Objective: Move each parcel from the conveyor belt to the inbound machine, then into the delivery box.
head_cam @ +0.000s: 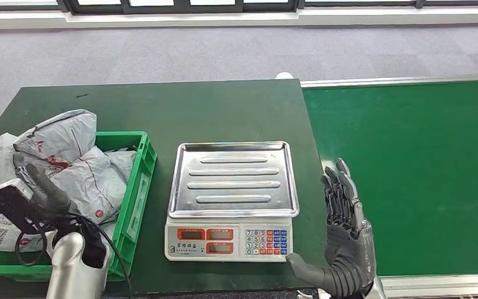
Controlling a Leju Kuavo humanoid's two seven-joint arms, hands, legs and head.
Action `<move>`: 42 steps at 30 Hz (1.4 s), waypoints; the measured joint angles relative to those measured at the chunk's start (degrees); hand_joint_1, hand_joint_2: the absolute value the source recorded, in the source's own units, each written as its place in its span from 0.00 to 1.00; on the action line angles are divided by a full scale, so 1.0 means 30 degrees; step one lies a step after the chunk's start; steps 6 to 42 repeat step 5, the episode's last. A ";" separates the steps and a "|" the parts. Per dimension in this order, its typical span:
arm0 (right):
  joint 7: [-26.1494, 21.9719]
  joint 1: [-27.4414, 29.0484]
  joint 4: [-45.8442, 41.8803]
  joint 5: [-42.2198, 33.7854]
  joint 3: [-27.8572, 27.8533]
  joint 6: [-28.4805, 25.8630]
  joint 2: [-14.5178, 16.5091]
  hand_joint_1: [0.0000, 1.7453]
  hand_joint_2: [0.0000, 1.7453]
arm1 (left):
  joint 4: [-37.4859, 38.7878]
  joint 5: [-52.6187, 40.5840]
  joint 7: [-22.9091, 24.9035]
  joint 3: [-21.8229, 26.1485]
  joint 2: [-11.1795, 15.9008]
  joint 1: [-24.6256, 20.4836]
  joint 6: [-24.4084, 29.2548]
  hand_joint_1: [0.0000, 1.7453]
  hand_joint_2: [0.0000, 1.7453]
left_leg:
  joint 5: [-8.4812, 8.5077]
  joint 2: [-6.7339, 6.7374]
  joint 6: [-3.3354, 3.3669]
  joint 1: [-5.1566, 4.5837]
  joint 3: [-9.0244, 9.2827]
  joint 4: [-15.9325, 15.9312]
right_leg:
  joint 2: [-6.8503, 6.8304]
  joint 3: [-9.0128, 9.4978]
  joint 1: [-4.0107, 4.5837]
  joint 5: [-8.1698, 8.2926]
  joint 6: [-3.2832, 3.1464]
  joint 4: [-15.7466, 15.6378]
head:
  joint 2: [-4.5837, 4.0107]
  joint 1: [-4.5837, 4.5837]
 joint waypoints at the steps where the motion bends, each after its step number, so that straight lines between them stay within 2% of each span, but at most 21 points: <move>1: 0.0004 -0.0007 0.0000 -0.0018 0.0000 0.0208 0.0000 0.00 1.00 | -0.0887 0.0450 -0.0271 -0.0485 -0.0109 0.0433 -0.0252 0.00 0.00 | -0.0005 0.0002 0.0004 -0.0002 -0.0004 0.0001 | 0.0001 0.0002 -0.0001 0.0001 0.0001 -0.0001 | 0.0000 -0.0002; 5: -0.0015 -0.0101 0.0000 -0.0323 -0.0005 0.0701 -0.0002 0.00 1.00 | -0.3464 0.2822 -0.0524 -0.2117 -0.0376 0.1743 -0.2186 0.00 0.00 | -0.0014 -0.0006 0.0011 0.0000 -0.0008 0.0003 | -0.0019 -0.0018 0.0000 -0.0007 0.0008 -0.0006 | 0.0000 0.0000; 42: -0.0015 -0.0101 0.0000 -0.0323 -0.0005 0.0701 -0.0002 0.00 1.00 | -0.3464 0.2822 -0.0524 -0.2117 -0.0376 0.1743 -0.2186 0.00 0.00 | -0.0014 -0.0006 0.0011 0.0000 -0.0008 0.0003 | -0.0019 -0.0018 0.0000 -0.0007 0.0008 -0.0006 | 0.0000 0.0000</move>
